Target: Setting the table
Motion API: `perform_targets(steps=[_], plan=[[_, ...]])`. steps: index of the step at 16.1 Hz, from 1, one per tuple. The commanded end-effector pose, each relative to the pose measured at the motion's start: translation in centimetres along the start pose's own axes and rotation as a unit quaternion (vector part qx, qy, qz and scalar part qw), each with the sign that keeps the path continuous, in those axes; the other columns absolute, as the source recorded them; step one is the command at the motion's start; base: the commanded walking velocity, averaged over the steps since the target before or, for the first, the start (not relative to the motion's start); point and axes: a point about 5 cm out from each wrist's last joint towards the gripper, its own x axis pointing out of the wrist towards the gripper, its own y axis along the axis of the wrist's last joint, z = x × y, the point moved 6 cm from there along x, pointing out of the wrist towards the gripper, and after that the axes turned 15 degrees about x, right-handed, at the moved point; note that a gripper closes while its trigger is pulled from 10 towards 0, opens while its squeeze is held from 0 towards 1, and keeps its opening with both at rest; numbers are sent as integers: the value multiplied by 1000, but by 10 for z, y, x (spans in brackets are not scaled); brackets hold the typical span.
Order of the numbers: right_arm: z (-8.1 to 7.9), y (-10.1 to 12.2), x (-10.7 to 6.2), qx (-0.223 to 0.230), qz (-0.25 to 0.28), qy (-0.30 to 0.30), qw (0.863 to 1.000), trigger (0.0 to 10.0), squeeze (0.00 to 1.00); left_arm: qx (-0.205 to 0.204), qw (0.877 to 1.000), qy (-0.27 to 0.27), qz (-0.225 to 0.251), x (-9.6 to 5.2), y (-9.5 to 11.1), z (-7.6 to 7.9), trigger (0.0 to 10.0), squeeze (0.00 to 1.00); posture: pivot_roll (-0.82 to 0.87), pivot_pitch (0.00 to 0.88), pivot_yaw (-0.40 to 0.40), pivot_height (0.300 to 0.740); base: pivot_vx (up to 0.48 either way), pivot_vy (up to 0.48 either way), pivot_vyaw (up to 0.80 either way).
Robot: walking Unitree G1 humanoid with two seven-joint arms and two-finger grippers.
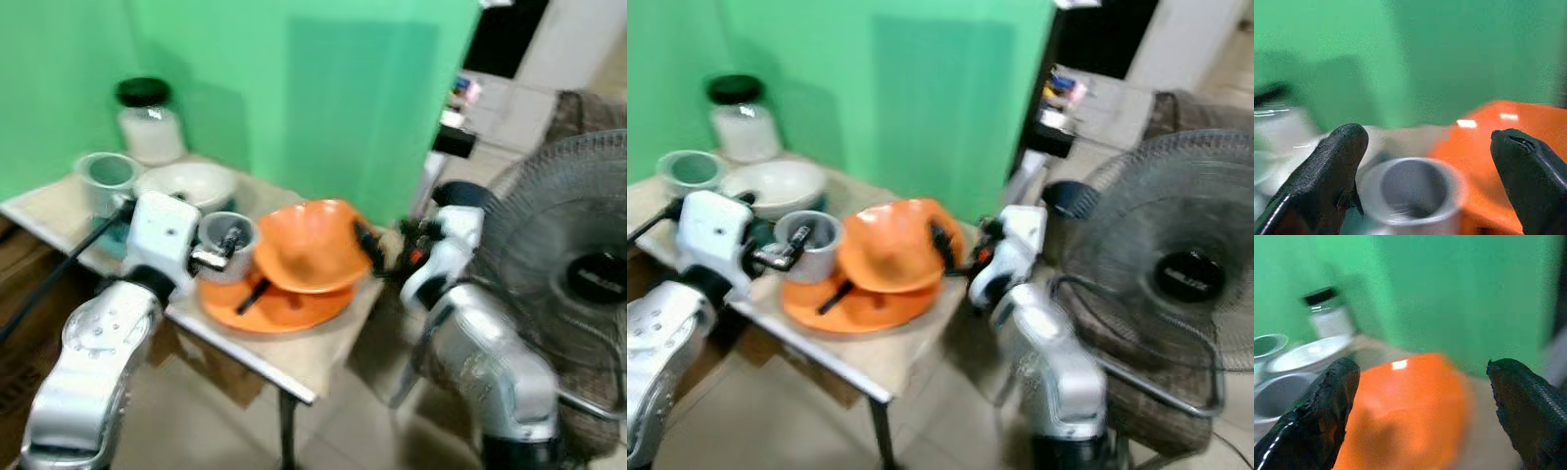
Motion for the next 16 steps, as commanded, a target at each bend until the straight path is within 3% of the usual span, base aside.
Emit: perform_targets(steps=[1,3,4,5,9,10,11,12,13,16], plan=[[7,-5,5,6,-22,-20,1000,10000,1000,0,999,-28,22,-3,9,4,10000,0,186,0,-25,740,0,0,0],[17,-8,16,14,-57,-58,997,10000,1000,-5,996,-83,41,-6,16,17,10000,0,187,0,-28,740,0,0,0],[22,-14,21,21,-85,-78,993,10000,294,-8,993,-111,46,-7,18,24,10000,0,188,0,-28,740,0,0,0],[26,-17,25,22,-108,-99,989,10000,0,-14,990,-130,49,-7,19,27,10000,0,189,0,-29,740,0,0,0],[33,-31,32,60,-182,-134,972,10000,0,-15,979,-200,26,-22,8,36,10000,0,191,0,-30,740,0,0,0],[32,-33,33,74,-193,-138,969,9176,0,-18,977,-211,24,-26,8,35,10000,0,193,0,-32,740,0,0,0],[28,-35,35,93,-203,-133,966,4745,0,-19,975,-218,20,-30,6,34,10000,0,193,0,-32,740,0,0,0],[24,-35,37,111,-201,-124,965,1255,0,-20,974,-225,15,-32,4,33,10000,0,193,0,-31,740,0,0,0],[21,-34,39,129,-196,-118,965,0,0,-22,972,-234,8,-35,1,33,10000,0,193,0,-31,740,0,0,0],[19,-37,43,163,-200,-116,959,0,0,-18,968,-251,-8,-41,-6,33,10000,0,190,0,-27,740,0,0,0]])
